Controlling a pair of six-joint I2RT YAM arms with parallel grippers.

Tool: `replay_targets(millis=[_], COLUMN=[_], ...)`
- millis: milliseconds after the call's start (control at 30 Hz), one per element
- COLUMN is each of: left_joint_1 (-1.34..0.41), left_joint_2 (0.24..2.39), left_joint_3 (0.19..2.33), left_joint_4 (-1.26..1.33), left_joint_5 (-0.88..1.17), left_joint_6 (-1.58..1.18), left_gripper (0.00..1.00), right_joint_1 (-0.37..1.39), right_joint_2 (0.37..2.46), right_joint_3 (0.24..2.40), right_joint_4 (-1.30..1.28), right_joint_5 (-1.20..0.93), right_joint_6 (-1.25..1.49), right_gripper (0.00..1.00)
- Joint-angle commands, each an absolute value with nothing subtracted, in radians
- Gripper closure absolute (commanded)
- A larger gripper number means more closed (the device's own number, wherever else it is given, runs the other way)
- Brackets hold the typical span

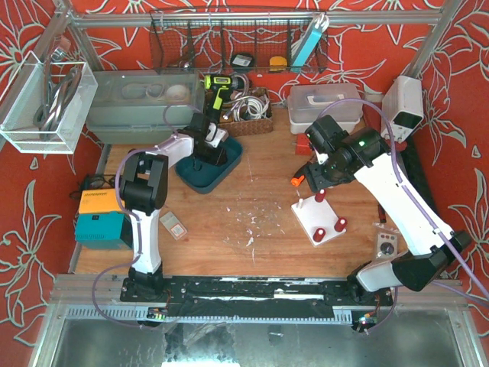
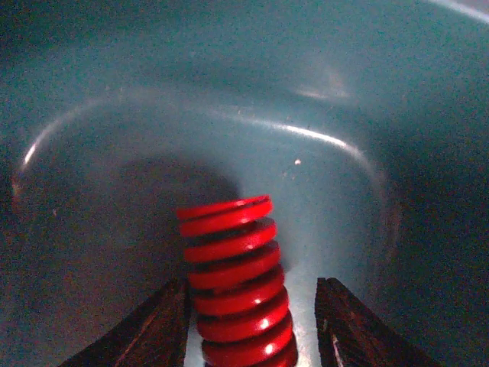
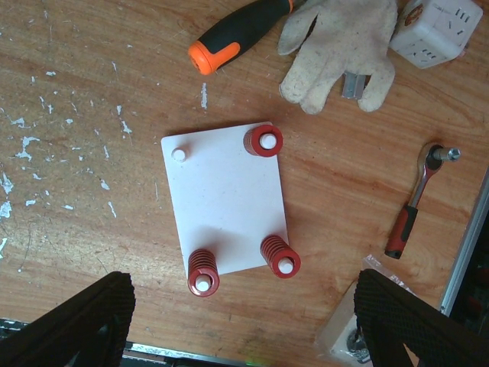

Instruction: Install the large spring

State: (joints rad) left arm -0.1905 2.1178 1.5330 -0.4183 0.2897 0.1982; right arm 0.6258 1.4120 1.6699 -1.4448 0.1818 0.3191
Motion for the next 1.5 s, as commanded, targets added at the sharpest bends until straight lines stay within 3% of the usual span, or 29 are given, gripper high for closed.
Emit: replay_targets(millis=[0, 233, 400, 533, 867, 1133, 1467], left_joint_1=[-0.189, -0.189, -0.189, -0.189, -0.190, -0.222, -0.414], left_joint_2=[2.158, 2.137, 2.133, 2.104, 1.852, 1.695, 1.601], left_joint_3=[1.567, 1.523, 1.511, 1.505, 1.402, 1.291, 1.164], left_joint_4=[-0.407, -0.407, -0.406, -0.403, -0.247, -0.102, 0.105], left_joint_5=[0.302, 0.247, 0.224, 0.227, 0.277, 0.571, 0.865], left_joint_6=[0.216, 0.227, 0.218, 0.210, 0.128, 0.088, 0.106], left_gripper=[0.53, 0.68, 0.73, 0.85, 0.95, 0.95, 0.97], right_joint_1=[0.621, 0.620, 0.621, 0.621, 0.619, 0.540, 0.462], right_joint_2=[1.406, 1.384, 1.370, 1.365, 1.409, 1.460, 1.535], right_joint_3=[1.695, 1.684, 1.679, 1.689, 1.782, 1.839, 1.841], right_joint_4=[-1.481, -1.474, -1.457, -1.451, -1.430, -1.362, -1.142], right_joint_5=[0.202, 0.214, 0.220, 0.221, 0.198, -0.053, -0.450], right_joint_6=[0.306, 0.316, 0.318, 0.317, 0.341, 0.444, 0.607], right_gripper=[0.19, 0.20, 0.20, 0.19, 0.18, 0.20, 0.40])
